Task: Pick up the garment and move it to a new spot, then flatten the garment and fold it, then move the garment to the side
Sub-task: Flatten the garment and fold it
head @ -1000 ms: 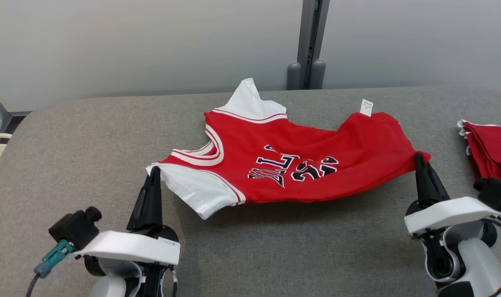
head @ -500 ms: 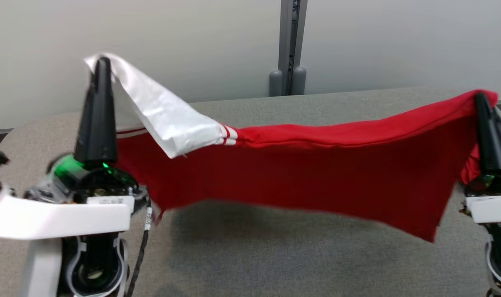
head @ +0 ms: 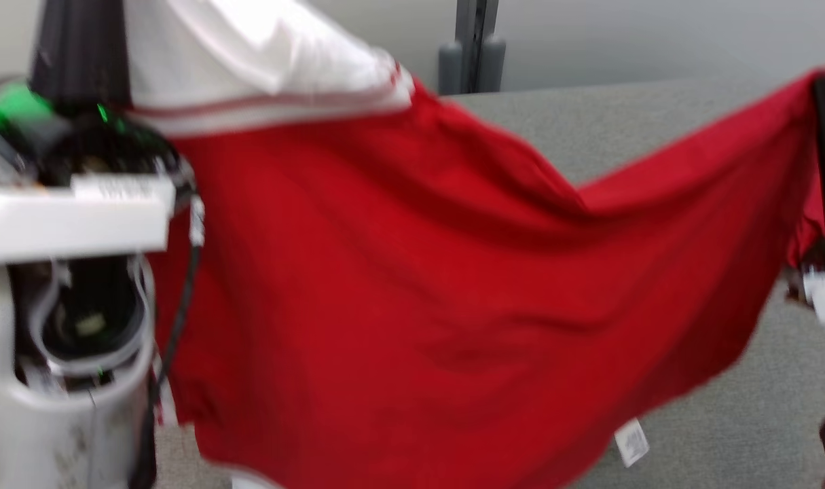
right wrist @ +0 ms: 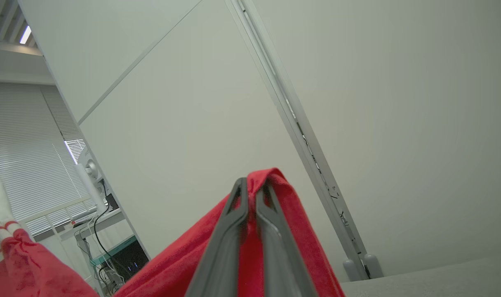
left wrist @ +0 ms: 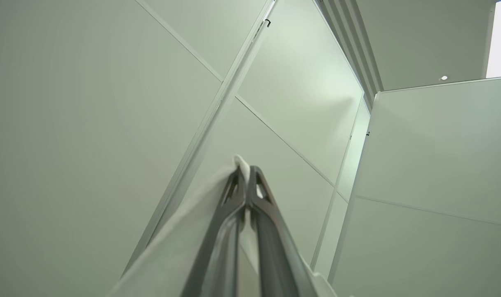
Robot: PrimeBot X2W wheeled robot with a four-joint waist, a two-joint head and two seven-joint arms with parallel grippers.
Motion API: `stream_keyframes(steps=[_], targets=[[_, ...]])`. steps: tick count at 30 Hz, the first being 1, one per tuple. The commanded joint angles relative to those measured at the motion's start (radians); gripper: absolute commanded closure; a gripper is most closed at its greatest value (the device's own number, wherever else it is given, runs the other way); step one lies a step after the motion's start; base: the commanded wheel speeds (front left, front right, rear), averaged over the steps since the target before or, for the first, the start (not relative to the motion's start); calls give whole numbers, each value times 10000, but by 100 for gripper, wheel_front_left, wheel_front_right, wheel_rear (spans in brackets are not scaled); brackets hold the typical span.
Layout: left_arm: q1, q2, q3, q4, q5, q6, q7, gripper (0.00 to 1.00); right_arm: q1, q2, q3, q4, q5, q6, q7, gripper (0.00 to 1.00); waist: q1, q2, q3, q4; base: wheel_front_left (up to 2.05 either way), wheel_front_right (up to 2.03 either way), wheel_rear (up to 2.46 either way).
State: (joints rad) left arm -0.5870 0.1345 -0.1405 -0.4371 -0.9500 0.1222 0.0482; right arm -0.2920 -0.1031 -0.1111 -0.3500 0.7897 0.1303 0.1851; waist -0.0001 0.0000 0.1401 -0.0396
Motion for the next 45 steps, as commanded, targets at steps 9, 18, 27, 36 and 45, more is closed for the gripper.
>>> stream_keyframes(steps=[9, 18, 27, 36, 45], targets=[[-5572, 421, 278, 3801, 1059, -471, -472, 100, -6266, -42, 133, 3708, -1364, 16, 174, 100, 1, 0, 2816, 63, 0, 0, 0], [-10290, 198, 86, 8358, 2219, -1291, -2476, 100, -11614, 145, 14, 8755, -3318, 15, -1638, 100, 1, 0, 4578, 436, 0, 0, 0], [-9190, -323, 290, 11208, 2266, -2252, -3127, 100, -11087, 93, 781, 12550, -3344, 15, -3552, 100, 1, 0, 5336, 911, 0, 0, 0], [-7317, -274, 623, 10283, 1914, -2528, -3136, 100, -10068, -157, 2147, 12833, -2090, 15, -4056, 100, 1, 0, 5306, 820, 0, 0, 0], [-3982, 354, 268, 7499, 1403, -2544, -3137, 100, -8423, -696, 3551, 11647, -294, 15, -4289, 100, 1, 0, 4658, 562, 0, 0, 0]])
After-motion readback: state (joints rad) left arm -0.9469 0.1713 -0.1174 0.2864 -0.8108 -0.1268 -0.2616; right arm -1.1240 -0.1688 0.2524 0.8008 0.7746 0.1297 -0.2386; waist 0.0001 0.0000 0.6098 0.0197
